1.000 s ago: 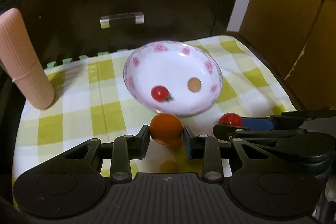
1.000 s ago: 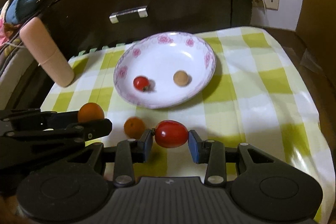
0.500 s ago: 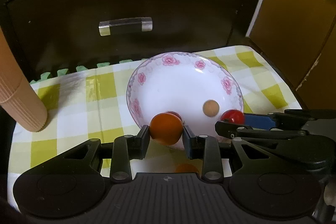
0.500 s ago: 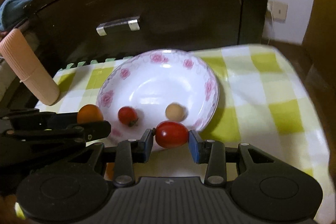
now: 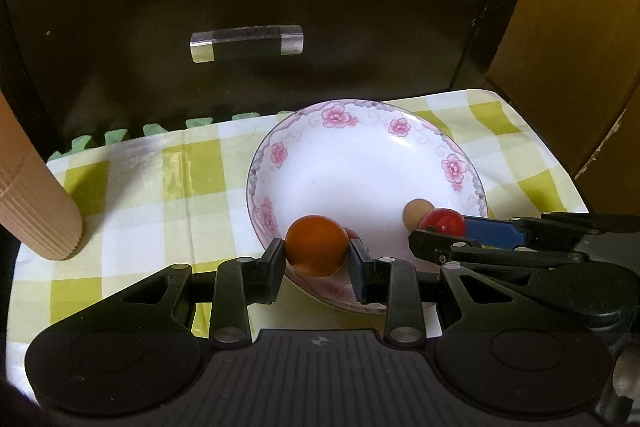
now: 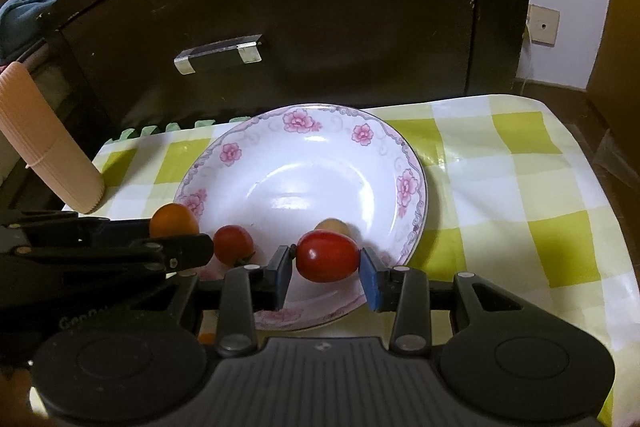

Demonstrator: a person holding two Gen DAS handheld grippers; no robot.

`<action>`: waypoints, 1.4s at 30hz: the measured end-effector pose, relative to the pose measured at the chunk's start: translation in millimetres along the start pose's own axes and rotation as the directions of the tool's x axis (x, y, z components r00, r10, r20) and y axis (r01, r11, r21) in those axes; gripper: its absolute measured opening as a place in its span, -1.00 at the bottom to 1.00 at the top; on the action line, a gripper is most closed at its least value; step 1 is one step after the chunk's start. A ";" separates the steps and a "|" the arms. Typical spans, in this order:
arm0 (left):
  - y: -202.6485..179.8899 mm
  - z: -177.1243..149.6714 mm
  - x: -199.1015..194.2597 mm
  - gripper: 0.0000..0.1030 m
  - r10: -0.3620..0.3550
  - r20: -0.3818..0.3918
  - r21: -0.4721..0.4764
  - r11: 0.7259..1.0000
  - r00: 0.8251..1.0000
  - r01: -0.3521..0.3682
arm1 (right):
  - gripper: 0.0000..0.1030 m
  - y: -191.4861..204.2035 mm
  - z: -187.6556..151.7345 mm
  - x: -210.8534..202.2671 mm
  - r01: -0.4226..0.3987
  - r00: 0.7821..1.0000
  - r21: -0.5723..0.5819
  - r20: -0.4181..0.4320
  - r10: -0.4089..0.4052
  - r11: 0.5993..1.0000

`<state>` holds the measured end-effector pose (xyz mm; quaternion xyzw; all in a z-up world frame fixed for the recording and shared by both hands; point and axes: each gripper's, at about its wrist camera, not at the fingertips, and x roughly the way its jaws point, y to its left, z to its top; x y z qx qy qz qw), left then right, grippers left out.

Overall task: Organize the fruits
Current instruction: 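Open the left tool releasing the tangerine while the right tool releases the tomato, then withdraw both tools from the bowl toward the remaining fruits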

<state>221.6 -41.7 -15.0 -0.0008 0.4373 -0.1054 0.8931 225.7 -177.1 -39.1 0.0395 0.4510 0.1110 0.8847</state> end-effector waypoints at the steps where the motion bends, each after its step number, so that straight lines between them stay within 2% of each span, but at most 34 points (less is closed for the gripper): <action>1: 0.4 0.2 1.2 -0.22 -0.002 -0.003 -0.001 1.000 1.000 0.002 | -0.29 -0.2 0.2 1.2 0.000 1.000 0.000 0.001 0.000 1.000; 11: 0.2 1.9 5.9 -0.19 0.013 0.000 0.004 1.000 1.000 -0.013 | -0.29 -3.6 2.0 7.6 -0.003 1.000 0.003 0.008 0.003 1.000; 16: 1.2 2.5 4.3 -0.07 0.023 0.003 0.003 1.000 1.000 -0.023 | -0.29 -4.4 2.9 7.0 0.000 1.000 0.010 0.012 0.000 1.000; 24: -1.8 3.8 1.1 -0.03 0.033 0.019 0.018 0.999 0.999 -0.033 | -0.28 -3.9 3.8 5.6 0.009 1.000 0.011 0.018 -0.009 1.000; 30: -0.4 5.4 -3.4 0.12 0.031 0.032 0.010 0.999 0.999 -0.031 | -0.26 -4.9 5.8 3.9 0.019 0.999 0.015 0.026 -0.019 1.000; 42: 0.9 7.0 -14.6 0.22 0.031 0.055 0.005 0.999 0.998 -0.032 | -0.23 -2.3 9.3 -7.9 0.028 0.998 0.006 0.053 -0.029 1.000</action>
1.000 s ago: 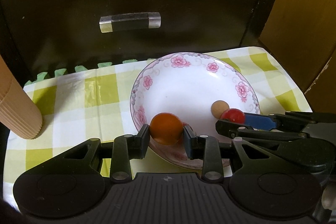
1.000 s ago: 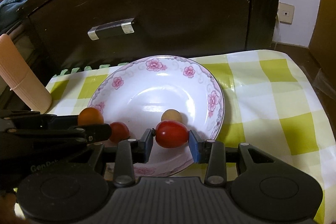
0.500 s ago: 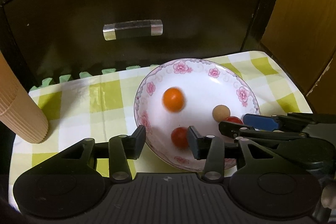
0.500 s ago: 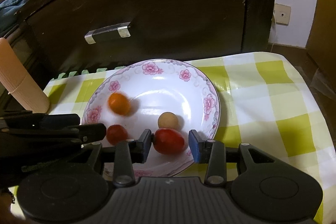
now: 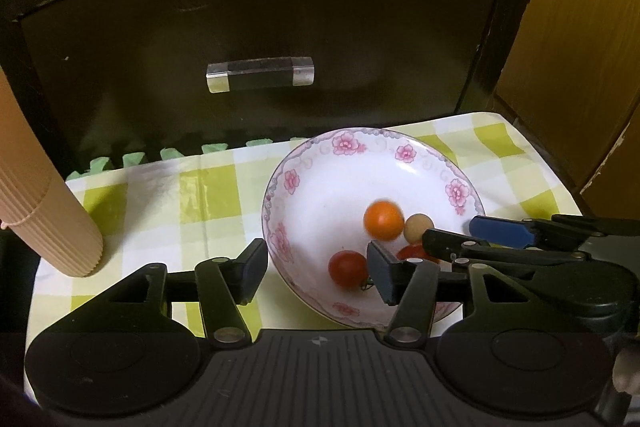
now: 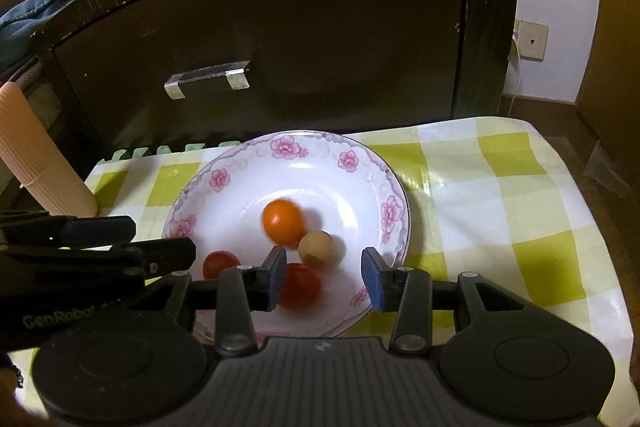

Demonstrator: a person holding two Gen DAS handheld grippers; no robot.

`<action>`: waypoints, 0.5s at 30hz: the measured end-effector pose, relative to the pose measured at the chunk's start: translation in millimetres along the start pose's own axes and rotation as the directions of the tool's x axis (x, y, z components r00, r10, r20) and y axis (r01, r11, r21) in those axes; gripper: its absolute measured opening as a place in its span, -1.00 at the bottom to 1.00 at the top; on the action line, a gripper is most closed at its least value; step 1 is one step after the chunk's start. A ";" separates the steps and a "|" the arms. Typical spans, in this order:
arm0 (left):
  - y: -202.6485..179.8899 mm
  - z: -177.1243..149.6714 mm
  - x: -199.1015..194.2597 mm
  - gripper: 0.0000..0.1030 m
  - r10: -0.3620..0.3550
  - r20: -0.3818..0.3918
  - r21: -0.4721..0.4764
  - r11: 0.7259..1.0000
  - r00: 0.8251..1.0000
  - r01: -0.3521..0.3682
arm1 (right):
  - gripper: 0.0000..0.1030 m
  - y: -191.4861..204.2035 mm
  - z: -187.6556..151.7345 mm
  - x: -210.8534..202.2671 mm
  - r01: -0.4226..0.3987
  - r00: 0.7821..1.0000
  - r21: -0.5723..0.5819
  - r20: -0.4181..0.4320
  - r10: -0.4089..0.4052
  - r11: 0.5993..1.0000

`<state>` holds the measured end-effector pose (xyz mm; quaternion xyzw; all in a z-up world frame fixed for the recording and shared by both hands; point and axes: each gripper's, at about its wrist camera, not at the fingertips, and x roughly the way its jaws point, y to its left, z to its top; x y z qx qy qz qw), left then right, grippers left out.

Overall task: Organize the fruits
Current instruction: 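Withdraw both tools from the bowl toward the remaining fruits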

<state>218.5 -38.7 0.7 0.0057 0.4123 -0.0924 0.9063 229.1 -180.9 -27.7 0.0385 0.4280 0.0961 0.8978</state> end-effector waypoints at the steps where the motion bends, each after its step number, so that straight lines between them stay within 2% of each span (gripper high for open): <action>1: -0.2 0.1 -0.9 0.22 0.001 0.001 0.001 1.000 1.000 -0.001 | -0.23 0.4 0.2 -0.9 0.001 1.000 -0.001 0.003 -0.001 1.000; 15: -2.4 -1.1 -20.3 0.25 0.003 0.022 0.001 1.000 1.000 -0.003 | -0.23 4.3 0.0 -17.9 0.002 1.000 0.008 0.020 -0.003 1.000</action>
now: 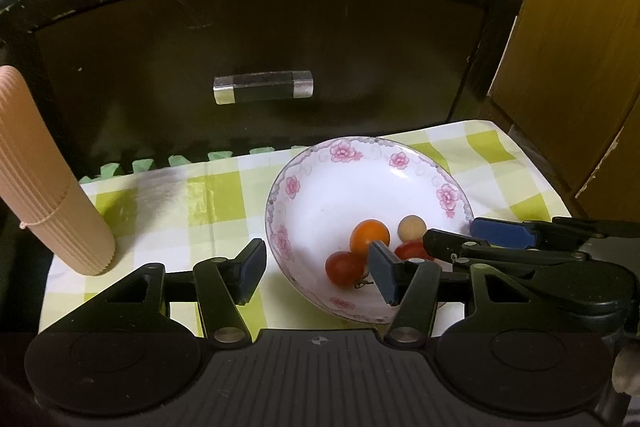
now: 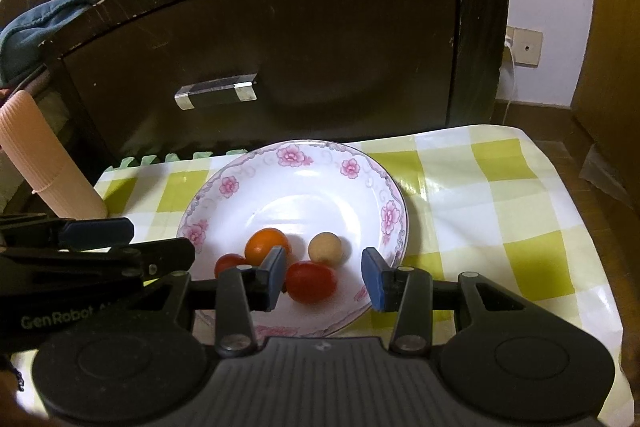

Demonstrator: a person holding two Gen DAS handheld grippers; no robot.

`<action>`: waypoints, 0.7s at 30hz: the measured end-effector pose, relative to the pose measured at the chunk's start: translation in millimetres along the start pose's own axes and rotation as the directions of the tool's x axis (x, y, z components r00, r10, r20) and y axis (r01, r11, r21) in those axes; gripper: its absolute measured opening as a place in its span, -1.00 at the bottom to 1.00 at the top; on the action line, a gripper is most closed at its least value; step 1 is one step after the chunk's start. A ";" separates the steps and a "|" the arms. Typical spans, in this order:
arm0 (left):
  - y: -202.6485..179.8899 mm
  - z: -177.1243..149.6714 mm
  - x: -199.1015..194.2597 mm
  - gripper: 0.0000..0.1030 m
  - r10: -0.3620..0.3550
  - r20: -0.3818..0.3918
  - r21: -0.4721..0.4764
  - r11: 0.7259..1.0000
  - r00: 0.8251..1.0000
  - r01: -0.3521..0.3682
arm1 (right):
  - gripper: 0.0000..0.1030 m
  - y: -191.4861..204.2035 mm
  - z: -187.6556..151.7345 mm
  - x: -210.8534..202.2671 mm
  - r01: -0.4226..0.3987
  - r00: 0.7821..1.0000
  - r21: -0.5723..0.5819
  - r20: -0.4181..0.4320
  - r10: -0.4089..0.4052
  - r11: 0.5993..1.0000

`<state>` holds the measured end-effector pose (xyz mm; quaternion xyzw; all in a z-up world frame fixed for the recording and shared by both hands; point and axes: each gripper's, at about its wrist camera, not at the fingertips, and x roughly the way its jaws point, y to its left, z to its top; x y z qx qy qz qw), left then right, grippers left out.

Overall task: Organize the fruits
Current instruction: 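Withdraw both tools from the bowl toward the remaining fruits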

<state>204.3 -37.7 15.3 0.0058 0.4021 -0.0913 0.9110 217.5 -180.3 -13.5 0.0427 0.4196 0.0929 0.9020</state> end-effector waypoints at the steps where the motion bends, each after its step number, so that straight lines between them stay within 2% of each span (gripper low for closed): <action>1: -0.3 -0.2 -1.5 0.25 0.001 0.001 0.001 1.000 1.000 -0.001 | -0.23 0.3 -0.2 -1.5 -0.001 1.000 0.001 0.001 0.001 1.000; 21: -0.8 -17.1 -26.9 0.24 -0.001 -0.004 0.007 1.000 1.000 0.001 | -0.23 8.6 -17.2 -25.3 -0.006 1.000 0.018 -0.018 0.006 1.000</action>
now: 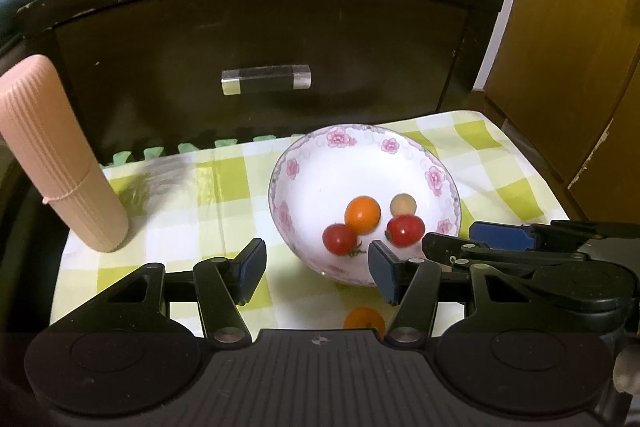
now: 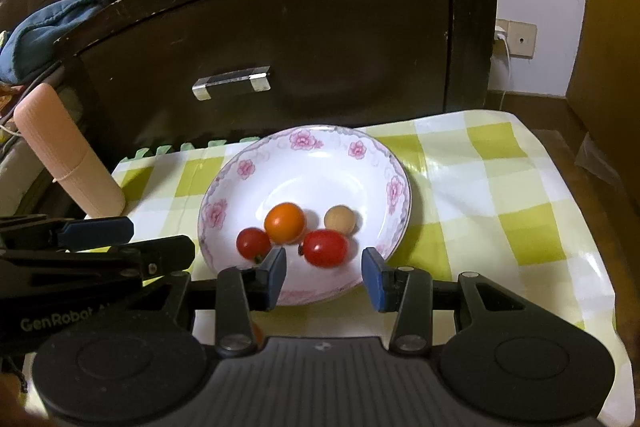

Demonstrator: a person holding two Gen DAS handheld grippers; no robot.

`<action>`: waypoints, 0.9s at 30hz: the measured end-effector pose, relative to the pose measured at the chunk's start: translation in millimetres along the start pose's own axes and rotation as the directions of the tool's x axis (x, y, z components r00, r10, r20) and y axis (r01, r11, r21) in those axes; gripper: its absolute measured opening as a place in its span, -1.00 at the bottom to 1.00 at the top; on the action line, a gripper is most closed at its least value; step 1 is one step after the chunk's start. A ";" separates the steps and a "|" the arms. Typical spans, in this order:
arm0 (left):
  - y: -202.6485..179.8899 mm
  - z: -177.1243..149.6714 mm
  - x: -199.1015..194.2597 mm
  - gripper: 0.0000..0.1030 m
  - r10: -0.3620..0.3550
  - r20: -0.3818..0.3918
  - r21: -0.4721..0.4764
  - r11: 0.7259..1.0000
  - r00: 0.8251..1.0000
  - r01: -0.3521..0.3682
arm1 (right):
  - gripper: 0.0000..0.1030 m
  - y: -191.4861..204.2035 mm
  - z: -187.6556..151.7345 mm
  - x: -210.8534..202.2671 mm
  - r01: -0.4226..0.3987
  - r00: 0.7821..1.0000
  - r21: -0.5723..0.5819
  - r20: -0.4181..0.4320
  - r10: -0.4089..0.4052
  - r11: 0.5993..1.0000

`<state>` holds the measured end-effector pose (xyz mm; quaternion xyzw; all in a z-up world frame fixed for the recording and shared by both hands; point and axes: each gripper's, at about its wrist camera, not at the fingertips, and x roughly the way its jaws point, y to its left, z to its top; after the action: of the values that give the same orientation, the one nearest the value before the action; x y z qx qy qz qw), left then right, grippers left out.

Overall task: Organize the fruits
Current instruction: 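Withdraw both tools from the bowl toward the remaining fruits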

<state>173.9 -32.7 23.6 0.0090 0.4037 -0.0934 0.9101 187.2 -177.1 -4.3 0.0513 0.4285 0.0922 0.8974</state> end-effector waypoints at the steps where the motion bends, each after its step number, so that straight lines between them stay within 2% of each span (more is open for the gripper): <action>1: 0.2 -1.5 -1.9 0.24 0.000 -0.001 0.001 1.000 1.000 0.000 | -0.23 0.5 -1.4 -1.4 -0.002 1.000 0.002 -0.002 0.002 1.000; 27: -8.9 -31.8 -30.6 0.20 0.021 -0.013 0.042 0.999 1.000 -0.020 | -0.23 10.3 -40.1 -23.6 -0.009 0.999 -0.001 -0.052 0.009 1.000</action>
<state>128.8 -33.6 25.2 0.0329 0.4075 -0.0924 0.9079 140.2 -171.4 -9.7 0.0504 0.4512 0.0979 0.8856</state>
